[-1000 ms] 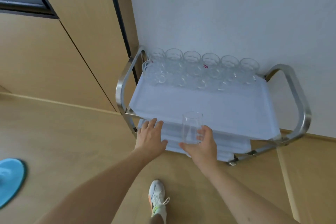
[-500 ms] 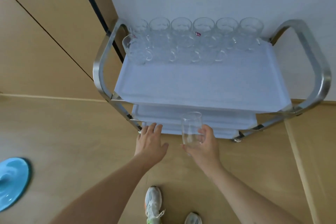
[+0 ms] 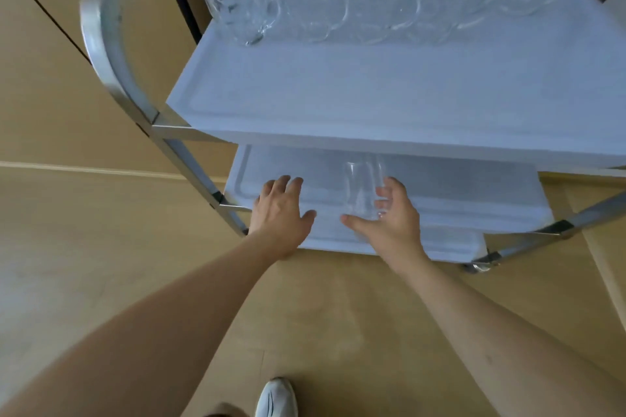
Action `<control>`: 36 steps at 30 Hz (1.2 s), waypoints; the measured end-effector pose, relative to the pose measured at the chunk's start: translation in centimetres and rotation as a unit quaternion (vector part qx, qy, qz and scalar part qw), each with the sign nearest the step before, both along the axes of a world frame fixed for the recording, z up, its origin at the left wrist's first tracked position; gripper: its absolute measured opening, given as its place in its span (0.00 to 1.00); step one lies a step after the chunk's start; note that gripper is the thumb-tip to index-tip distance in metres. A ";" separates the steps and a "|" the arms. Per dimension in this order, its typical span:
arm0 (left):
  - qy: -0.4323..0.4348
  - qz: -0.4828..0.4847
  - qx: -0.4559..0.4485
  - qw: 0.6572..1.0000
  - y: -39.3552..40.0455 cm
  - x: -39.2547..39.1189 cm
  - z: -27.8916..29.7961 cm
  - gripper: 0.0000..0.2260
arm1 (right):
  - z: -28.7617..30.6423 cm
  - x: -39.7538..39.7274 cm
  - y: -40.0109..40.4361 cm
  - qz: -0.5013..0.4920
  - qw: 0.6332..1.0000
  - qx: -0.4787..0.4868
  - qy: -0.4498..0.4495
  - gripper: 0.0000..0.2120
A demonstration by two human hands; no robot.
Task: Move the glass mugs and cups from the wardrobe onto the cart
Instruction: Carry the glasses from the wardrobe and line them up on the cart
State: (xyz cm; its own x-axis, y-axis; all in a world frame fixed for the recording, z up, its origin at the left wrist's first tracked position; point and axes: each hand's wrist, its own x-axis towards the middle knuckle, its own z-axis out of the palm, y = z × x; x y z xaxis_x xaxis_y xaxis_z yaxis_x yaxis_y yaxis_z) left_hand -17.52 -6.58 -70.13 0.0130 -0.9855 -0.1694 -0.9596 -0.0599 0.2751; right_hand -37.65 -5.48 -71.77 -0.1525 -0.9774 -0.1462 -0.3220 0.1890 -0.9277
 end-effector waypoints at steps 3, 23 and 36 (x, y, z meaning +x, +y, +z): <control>0.000 -0.005 -0.039 0.999 -2.5 0.6 -3.4 0.30 | -2.8 0.4 -3.3 0.013 0.999 -0.049 0.005 0.48; -0.024 0.018 -0.172 0.985 -13.4 4.8 -11.5 0.26 | -9.5 4.1 -14.4 0.059 0.967 -0.246 0.021 0.46; -0.060 0.030 -0.164 0.984 -13.4 4.9 -12.7 0.24 | -9.3 9.4 -22.1 0.063 0.962 -0.253 0.084 0.44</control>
State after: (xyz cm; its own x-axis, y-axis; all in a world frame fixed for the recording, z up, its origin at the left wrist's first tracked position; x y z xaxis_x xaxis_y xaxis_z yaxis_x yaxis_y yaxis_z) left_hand -12.63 -19.95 -82.88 0.0729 -0.9839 0.1632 -0.9838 -0.0441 0.1737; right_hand -28.24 -27.58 -81.05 -0.0086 -0.9293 0.3691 -0.4665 -0.3228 -0.8235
